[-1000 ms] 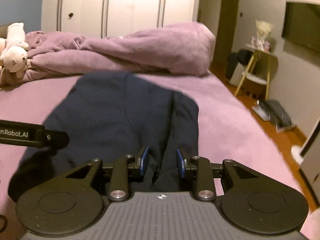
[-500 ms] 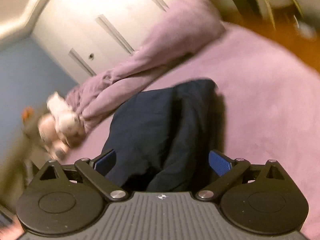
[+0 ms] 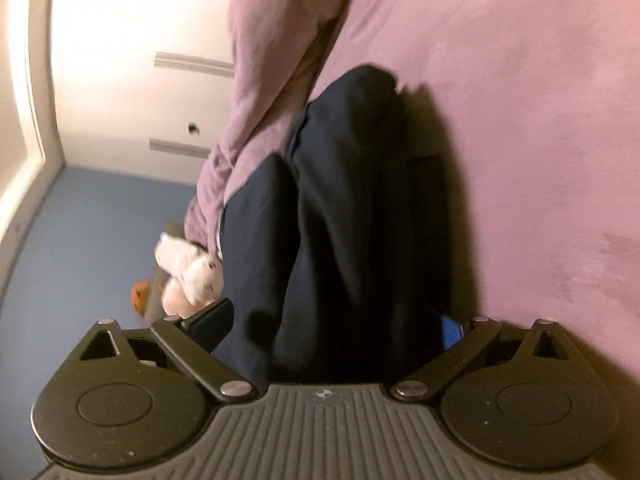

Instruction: Fold large clothes

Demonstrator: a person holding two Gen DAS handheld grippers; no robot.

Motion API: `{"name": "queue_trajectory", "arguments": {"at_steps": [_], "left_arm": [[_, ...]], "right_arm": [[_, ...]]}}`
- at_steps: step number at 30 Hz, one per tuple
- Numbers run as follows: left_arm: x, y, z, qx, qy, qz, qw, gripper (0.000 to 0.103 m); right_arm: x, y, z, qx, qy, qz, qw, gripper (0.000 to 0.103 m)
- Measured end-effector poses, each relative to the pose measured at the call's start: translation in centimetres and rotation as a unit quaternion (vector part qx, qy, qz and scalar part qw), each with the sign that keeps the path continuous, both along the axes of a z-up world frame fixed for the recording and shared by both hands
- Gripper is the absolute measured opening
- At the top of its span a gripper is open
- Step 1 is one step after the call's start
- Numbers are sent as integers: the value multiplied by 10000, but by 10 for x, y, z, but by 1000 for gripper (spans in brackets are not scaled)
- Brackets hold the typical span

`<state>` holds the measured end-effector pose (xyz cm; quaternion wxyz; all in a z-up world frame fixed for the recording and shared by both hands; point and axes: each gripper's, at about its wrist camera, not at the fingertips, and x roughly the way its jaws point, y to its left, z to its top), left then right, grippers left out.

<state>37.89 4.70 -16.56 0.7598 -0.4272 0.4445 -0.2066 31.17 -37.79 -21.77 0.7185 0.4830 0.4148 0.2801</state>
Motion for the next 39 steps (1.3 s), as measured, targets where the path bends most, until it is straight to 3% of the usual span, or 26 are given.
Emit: {"name": "queue_trajectory", "arguments": {"at_steps": [3, 7, 11, 14, 20, 24, 28, 33, 35, 37, 39], "left_arm": [[4, -3, -3, 45, -98, -173, 9998, 95], [0, -2, 12, 112, -204, -196, 9995, 77], [-1, -5, 33, 159, -310, -252, 9991, 72], [-3, -4, 56, 269, -538, -281, 9978, 72], [-23, 31, 100, 528, -914, -97, 9944, 72], [-45, 75, 111, 751, -955, 181, 9924, 72], [-67, 116, 100, 918, -685, 607, 9916, 73], [-83, 143, 51, 958, 230, 990, 9902, 81], [-92, 147, 48, 932, 259, 1100, 9892, 84], [-103, 149, 55, 980, 184, 1146, 9884, 84], [-116, 145, 66, 1269, 42, 1218, 9844, 83]], "right_arm": [[5, 9, 5, -343, -107, 121, 9993, 90], [9, 17, 14, -577, -147, 116, 9982, 68], [6, 20, 30, -713, -290, 107, 9970, 55], [2, 24, 40, -697, -362, 100, 9969, 52], [-5, 49, 63, -543, -541, 329, 9965, 52], [-3, 91, 70, -416, -631, 585, 9954, 52], [3, 145, 65, -455, -592, 835, 9937, 52], [3, 193, 39, -763, -297, 965, 9920, 57], [-2, 196, 39, -899, -263, 919, 9914, 67], [-11, 190, 50, -1087, -316, 911, 9894, 68], [-24, 186, 69, -1538, -529, 873, 9828, 68]]}}
